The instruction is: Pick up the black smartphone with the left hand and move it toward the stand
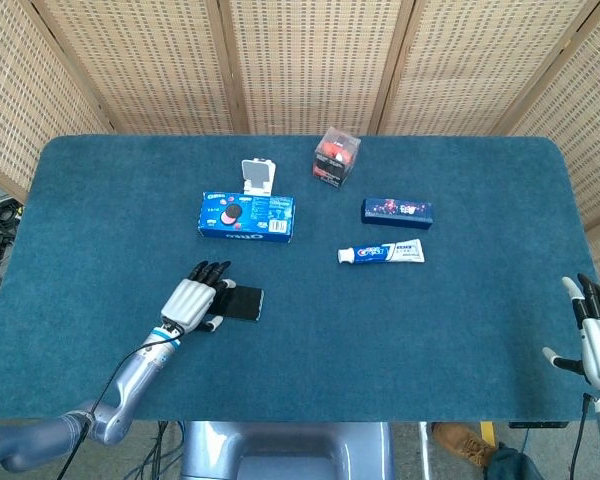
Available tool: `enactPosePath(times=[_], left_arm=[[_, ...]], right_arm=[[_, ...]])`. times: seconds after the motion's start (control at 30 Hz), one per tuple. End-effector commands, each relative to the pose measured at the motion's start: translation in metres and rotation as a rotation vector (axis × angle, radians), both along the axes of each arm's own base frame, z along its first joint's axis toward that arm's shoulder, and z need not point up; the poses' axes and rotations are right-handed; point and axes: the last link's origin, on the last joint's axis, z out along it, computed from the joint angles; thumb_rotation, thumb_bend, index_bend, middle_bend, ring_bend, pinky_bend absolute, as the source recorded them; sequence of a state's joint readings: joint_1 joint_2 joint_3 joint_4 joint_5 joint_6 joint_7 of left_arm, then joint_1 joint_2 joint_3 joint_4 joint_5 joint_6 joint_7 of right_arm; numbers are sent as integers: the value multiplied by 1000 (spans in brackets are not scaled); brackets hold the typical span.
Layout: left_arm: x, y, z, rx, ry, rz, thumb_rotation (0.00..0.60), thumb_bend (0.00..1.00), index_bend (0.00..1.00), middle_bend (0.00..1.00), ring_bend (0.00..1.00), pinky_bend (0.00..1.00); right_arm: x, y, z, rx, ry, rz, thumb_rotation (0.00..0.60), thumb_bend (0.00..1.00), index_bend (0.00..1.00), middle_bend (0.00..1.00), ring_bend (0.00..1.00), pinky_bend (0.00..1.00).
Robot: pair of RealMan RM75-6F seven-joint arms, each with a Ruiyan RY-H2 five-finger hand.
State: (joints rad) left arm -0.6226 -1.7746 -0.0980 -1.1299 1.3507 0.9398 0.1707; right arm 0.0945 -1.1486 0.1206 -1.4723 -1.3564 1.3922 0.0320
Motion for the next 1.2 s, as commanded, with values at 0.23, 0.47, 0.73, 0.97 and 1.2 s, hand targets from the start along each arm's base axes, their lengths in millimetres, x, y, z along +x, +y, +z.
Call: enactPosePath(times=[0.23,0.47,0.73,0.97,1.2], left_arm=[[2,1,4,12,5,-10,600,671,350,0,0,0],[6,10,11,33,27,-18,600,756,371,0,0,0],[16,24,15,35,47,-30,600,758,374,0,0,0],[34,42,15,56,69,-59,600,739,353,0,0,0],[49,63,8,78,114,-69,600,396,0,0,0,0]], right_arm=[[0,0,0,0,-2,0,600,0,0,0,0,0],[0,0,0,3,-4,2,600,0,0,0,0,0],[0,0,0,4,-3,0,600,0,0,0,0,0],[0,0,-2,11,-3,-2,600,0,0,0,0,0],[-1,-1,-3,20,-3,-8,600,0,0,0,0,0]])
